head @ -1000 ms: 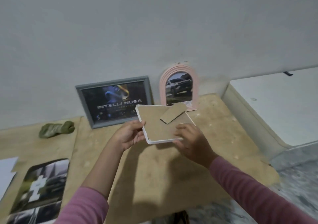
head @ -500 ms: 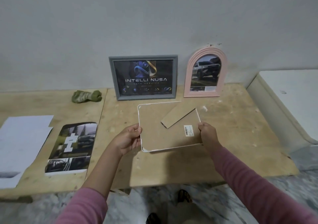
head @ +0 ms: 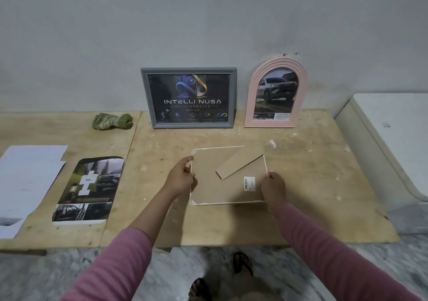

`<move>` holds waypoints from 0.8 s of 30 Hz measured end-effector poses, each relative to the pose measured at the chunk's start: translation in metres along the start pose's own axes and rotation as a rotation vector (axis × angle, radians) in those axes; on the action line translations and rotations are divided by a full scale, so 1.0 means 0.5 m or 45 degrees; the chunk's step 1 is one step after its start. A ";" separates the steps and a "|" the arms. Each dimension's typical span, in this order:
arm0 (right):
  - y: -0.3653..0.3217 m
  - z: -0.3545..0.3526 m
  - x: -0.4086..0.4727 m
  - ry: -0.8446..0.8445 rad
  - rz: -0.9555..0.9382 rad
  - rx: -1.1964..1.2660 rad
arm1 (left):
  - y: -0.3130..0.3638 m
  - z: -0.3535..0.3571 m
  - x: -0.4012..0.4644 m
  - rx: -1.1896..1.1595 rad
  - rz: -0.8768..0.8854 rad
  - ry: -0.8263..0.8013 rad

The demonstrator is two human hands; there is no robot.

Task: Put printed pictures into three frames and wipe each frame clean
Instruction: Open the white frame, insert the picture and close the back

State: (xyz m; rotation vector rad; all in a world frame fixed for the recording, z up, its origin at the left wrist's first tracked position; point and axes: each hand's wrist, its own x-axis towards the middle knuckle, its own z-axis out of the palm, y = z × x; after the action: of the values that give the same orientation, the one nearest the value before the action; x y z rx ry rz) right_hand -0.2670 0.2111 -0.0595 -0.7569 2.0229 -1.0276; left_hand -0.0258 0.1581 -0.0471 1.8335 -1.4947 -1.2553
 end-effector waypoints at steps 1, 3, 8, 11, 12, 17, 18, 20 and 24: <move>0.007 -0.004 0.009 -0.020 -0.008 -0.077 | -0.004 0.011 0.004 0.093 0.006 -0.022; 0.017 -0.009 0.021 -0.060 -0.028 -0.231 | -0.013 0.027 0.009 0.285 0.027 -0.056; 0.035 -0.025 0.042 -0.128 -0.161 -0.425 | -0.021 0.056 0.029 0.573 0.047 -0.076; 0.047 -0.032 0.048 -0.139 -0.291 -0.450 | -0.017 0.067 0.036 0.626 -0.011 -0.106; 0.051 -0.033 0.048 -0.150 -0.333 -0.450 | -0.014 0.068 0.037 0.640 -0.030 -0.110; 0.085 -0.036 0.048 -0.298 -0.428 -0.518 | -0.002 0.073 0.050 0.708 -0.079 -0.129; 0.090 -0.038 0.048 -0.338 -0.452 -0.554 | 0.000 0.072 0.053 0.701 -0.099 -0.133; 0.091 -0.041 0.046 -0.408 -0.525 -0.605 | 0.005 0.067 0.058 0.677 -0.130 -0.135; 0.080 -0.061 0.042 -0.649 -0.553 -0.768 | 0.017 0.055 0.076 0.474 -0.240 -0.114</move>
State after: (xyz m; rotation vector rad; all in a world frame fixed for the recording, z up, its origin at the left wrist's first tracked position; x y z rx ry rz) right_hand -0.3104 0.2279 -0.0878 -1.6432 1.7399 -0.3481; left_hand -0.0540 0.1254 -0.0669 2.2263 -1.7313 -1.2185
